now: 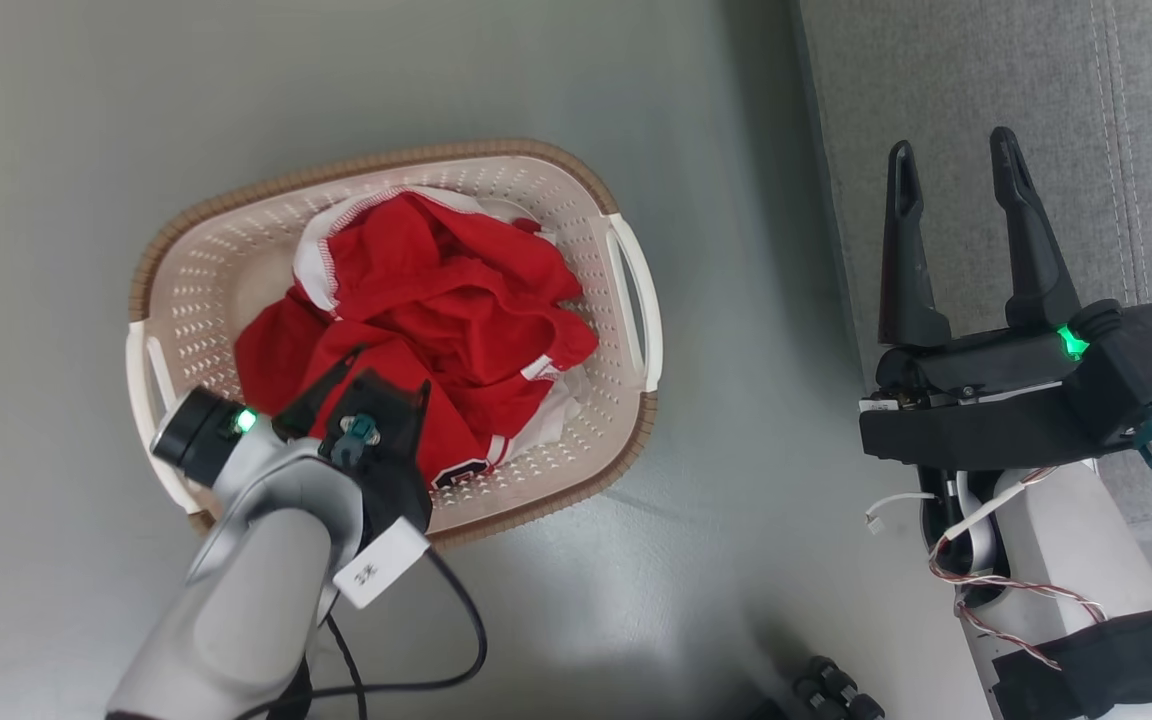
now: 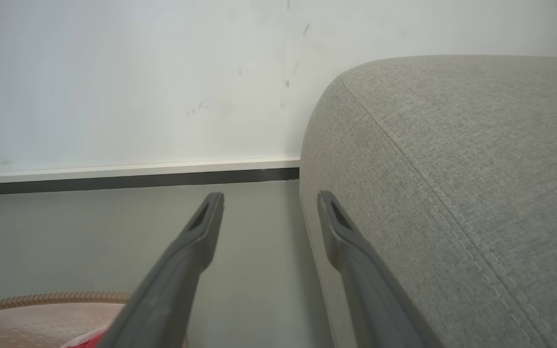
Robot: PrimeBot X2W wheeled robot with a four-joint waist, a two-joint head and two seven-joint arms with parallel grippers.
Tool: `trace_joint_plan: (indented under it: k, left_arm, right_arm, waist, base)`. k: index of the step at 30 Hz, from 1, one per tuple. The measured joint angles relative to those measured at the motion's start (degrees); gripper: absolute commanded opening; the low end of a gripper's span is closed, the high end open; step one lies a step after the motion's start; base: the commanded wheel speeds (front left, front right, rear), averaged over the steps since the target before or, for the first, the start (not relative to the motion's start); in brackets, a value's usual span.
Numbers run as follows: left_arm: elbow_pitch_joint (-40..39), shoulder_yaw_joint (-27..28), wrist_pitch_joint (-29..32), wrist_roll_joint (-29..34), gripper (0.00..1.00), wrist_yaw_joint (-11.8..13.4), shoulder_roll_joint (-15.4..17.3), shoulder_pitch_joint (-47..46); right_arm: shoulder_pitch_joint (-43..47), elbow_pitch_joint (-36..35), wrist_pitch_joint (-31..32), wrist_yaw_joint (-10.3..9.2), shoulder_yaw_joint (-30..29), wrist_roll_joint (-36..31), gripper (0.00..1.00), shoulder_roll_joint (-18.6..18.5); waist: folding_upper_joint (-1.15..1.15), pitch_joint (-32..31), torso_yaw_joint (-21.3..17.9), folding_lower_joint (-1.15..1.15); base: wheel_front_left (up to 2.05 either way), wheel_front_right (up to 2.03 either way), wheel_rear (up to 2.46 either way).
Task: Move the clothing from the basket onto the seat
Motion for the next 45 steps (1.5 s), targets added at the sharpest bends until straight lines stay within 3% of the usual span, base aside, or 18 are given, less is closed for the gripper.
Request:
trace_joint_plan:
  k: [20, 43, 44, 45]
  left_arm:
    - [8.5, -1.5, 7.4, 3.4, 1.0, 2.1, 0.3, -5.2]
    - [12.5, -2.7, 9.0, 4.5, 0.99, 3.1, 1.1, -7.8]
    - [12.7, -2.8, 9.0, 4.5, 0.92, 3.1, 1.1, -7.9]
    - [13.0, -2.9, 9.1, 4.5, 0.62, 3.1, 1.1, -8.1]
  right_arm:
    - [-1.2, 0.5, 0.0, 0.08, 1.7, 0.0, 1.0, 0.6]
    - [-2.0, 0.5, 0.0, 0.08, 3.0, 0.4, 1.0, 0.8]
    - [-2.0, 0.6, 0.0, 0.08, 3.0, 0.4, 1.0, 0.8]
    - [-2.0, 0.6, 0.0, 0.08, 3.0, 0.5, 1.0, 0.8]
  waist:
    - [0.0, 2.9, -2.2, 0.0]
    - [-0.01, 4.6, -4.5, 0.0]
    - [-0.01, 4.6, -4.6, 0.0]
    - [-0.01, 4.7, -4.6, 0.0]
  base:
    - [0.0, 0.0, 0.0]
    - [0.0, 0.0, 0.0]
    - [0.0, 0.0, 0.0]
    - [0.0, 0.0, 0.0]
